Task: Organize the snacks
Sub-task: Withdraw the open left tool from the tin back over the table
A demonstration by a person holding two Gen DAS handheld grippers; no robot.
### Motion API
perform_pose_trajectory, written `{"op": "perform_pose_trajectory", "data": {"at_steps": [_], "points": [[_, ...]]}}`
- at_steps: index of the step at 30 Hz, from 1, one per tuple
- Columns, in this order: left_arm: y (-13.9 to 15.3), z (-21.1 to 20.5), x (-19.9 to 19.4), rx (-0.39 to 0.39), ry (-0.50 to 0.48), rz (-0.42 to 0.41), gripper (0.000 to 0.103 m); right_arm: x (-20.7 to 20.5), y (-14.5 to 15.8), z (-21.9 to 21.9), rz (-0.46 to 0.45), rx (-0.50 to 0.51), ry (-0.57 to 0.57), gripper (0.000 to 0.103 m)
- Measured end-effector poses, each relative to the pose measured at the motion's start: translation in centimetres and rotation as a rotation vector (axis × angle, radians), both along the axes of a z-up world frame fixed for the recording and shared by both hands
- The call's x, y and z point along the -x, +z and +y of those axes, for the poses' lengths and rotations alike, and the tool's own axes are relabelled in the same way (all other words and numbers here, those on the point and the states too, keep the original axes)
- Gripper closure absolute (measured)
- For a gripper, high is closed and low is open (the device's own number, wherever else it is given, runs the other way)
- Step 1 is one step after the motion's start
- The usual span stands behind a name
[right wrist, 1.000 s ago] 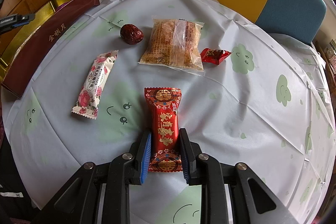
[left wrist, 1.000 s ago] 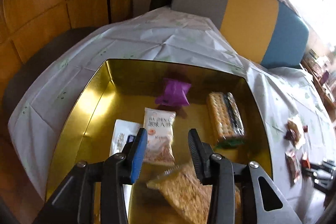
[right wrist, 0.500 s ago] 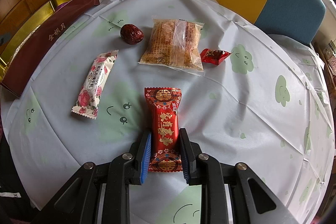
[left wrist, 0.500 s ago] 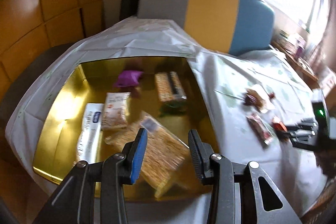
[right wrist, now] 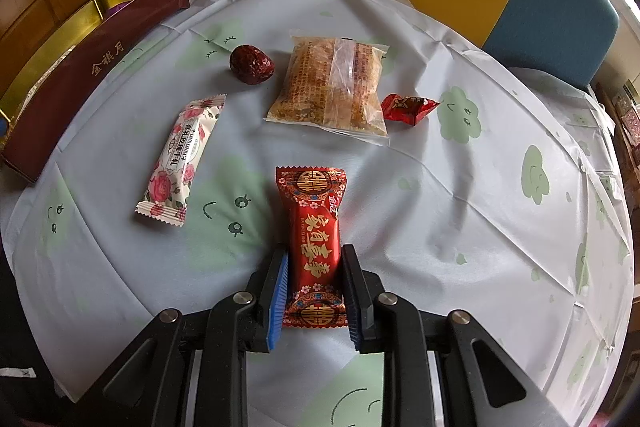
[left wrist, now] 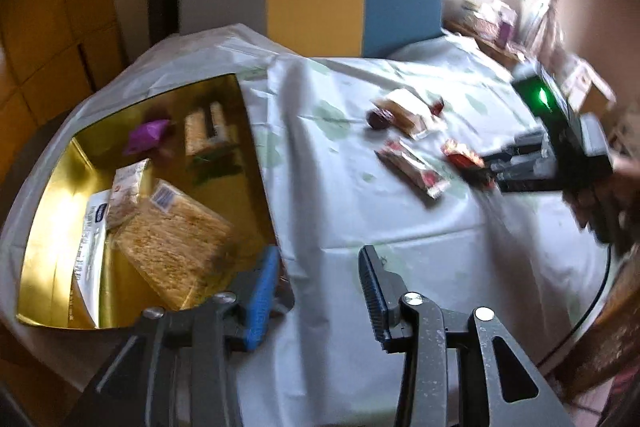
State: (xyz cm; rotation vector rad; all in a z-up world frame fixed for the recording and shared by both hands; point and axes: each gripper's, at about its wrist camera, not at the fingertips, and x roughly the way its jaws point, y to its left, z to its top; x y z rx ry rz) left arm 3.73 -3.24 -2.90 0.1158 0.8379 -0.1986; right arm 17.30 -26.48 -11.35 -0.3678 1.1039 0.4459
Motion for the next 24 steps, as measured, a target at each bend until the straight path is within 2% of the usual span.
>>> {"op": "perform_pose_trajectory", "data": {"at_steps": [2,6,8,13,17,20,24], "points": [[-0.4,-0.9,0.5,-0.068,-0.021,-0.036,0.053,0.0,0.0,0.0,0.001,-0.001,0.0,0.078],[-0.4,-1.2,1.2,-0.098,-0.027,-0.08,0.053,-0.1,0.0,-0.2,0.003,-0.008,-0.001,0.078],[-0.2,-1.2,1.6,-0.092,-0.031,-0.104,0.054,-0.2,0.0,-0.4,0.006,-0.012,-0.004,0.078],[-0.1,-2.7,3.1,-0.044,-0.138,-0.129,0.054,-0.3,0.0,-0.5,0.007,-0.015,-0.012,0.078],[-2.7,-4.0,3.3,-0.042,-0.238,-0.057,0.054,-0.5,0.0,-0.6,0.01,-0.015,-0.02,0.078],[-4.5,-3.8,2.8,-0.04,-0.238,0.004,0.055,-0.7,0.0,-0.5,0.008,0.001,-0.03,0.078],[-4.9,-2.9,2.5,0.033,-0.24,0.007,0.055,-0.9,0.1,0.0,0.018,0.018,-0.064,0.08]]}}
